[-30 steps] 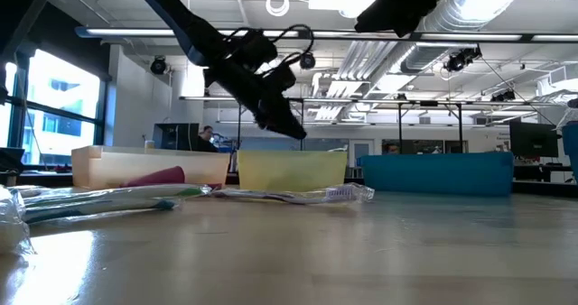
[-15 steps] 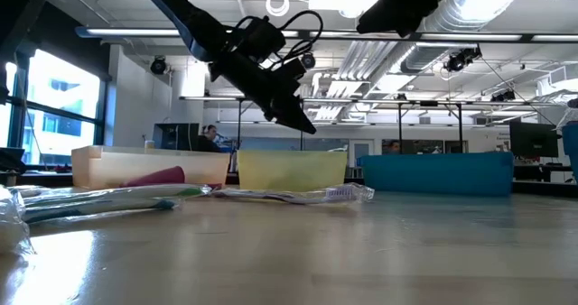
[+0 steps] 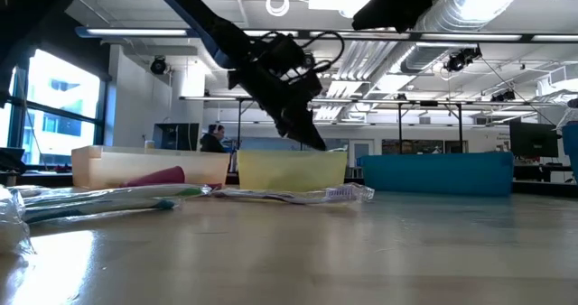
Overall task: Pick & Place Toothbrushes
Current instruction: Adjust the green toothbrush in the yellow bin
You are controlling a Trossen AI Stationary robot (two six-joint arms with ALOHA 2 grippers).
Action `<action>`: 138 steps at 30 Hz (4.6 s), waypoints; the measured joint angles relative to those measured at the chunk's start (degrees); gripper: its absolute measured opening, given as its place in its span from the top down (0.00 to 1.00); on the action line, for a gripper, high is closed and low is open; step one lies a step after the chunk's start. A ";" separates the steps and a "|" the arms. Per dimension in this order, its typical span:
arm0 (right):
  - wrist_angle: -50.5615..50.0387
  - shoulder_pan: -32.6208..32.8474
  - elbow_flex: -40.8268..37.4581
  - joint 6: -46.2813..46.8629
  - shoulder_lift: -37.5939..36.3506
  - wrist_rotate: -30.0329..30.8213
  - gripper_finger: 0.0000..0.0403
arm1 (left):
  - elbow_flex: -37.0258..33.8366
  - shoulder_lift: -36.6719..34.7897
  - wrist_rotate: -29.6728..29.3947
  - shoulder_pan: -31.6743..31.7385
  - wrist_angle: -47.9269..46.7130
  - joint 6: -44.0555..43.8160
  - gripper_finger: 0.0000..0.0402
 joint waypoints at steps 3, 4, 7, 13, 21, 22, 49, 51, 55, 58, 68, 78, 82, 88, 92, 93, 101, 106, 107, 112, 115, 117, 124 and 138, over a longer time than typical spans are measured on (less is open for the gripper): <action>-0.60 0.00 -0.01 0.25 0.00 -0.08 0.76 | 2.99 1.49 0.68 0.57 -3.53 1.06 1.00; -0.87 0.00 0.00 0.24 0.00 -0.08 0.76 | 3.50 1.67 1.07 0.74 -4.38 1.08 1.00; -1.03 0.00 0.00 0.06 0.00 -0.06 0.76 | 4.89 2.65 1.08 0.86 -4.41 1.26 1.00; -1.27 0.00 -0.01 -0.08 0.00 1.96 0.76 | 5.54 4.43 2.27 0.84 -4.58 1.02 1.00; -1.53 0.00 0.00 -0.11 0.00 2.88 0.76 | 5.54 7.19 -0.97 0.84 1.26 -0.56 1.00; -1.52 0.00 -0.01 -0.11 0.00 2.87 0.76 | 5.54 7.40 -2.19 0.84 1.81 -1.03 1.00; -1.90 -0.46 -0.02 0.57 0.00 2.72 0.80 | 5.47 3.35 -2.14 0.84 4.71 0.28 1.00; -2.19 -0.46 0.00 0.57 0.00 2.73 0.84 | 5.47 1.62 -2.15 1.00 2.75 3.72 1.00; -2.68 -0.44 -0.01 0.59 0.00 2.69 0.92 | 5.54 -2.36 -3.04 2.29 -2.55 9.84 1.00; -3.03 -0.64 0.00 0.60 0.00 2.64 0.98 | 5.51 -4.04 -4.01 2.63 -7.12 13.11 1.00; -4.72 -6.33 0.00 3.59 0.35 -1.65 0.99 | 5.43 -5.19 -0.79 0.75 -8.02 17.56 1.00; -5.17 -8.98 -0.02 3.09 0.35 -3.58 0.99 | 0.52 -5.10 1.42 -5.79 -0.12 16.11 1.00; -8.16 -8.96 0.00 3.00 0.10 -3.58 0.99 | 0.51 -5.10 -4.41 -7.73 0.35 18.91 1.00; -11.56 -8.92 0.00 3.24 0.00 -3.22 0.99 | 1.56 -5.10 -5.51 -7.80 0.16 19.48 1.00; -12.05 -8.90 0.00 3.29 0.00 -3.21 0.99 | 1.54 -5.10 -5.49 -7.80 0.37 19.81 1.00; -11.98 -8.90 0.00 3.30 0.00 -3.19 0.99 | 1.54 -5.10 -5.49 -7.80 0.38 20.39 1.00; -11.92 -8.90 -0.01 3.59 -0.02 -3.17 0.99 | -0.34 -6.47 -4.96 -8.19 -0.77 22.26 1.00; -11.52 -8.90 0.00 3.57 -0.02 -3.23 0.99 | -10.04 -14.54 -5.04 -8.12 3.25 22.24 1.00; -11.23 -8.89 0.00 3.57 -0.02 -3.26 0.99 | -12.80 -16.68 -5.34 -8.08 4.33 22.26 1.00; -10.05 -8.90 0.00 3.61 0.00 -3.34 0.99 | -28.36 -31.43 -6.35 -8.14 12.41 22.47 1.00; -8.58 -8.90 0.00 3.61 0.51 -3.36 0.99 | -35.91 -40.03 -6.40 -8.14 14.92 22.05 1.00; -7.23 -8.90 0.00 3.62 1.40 -3.35 0.99 | -40.17 -45.62 -6.47 -8.15 15.66 21.67 1.00; -4.73 -8.90 2.12 3.65 6.43 -3.67 0.99 | -52.30 -64.59 -8.17 -8.14 16.38 20.53 1.00; -25.51 -16.21 27.03 2.75 31.31 -5.53 0.99 | -59.95 -82.64 -8.07 -8.17 6.50 17.49 1.00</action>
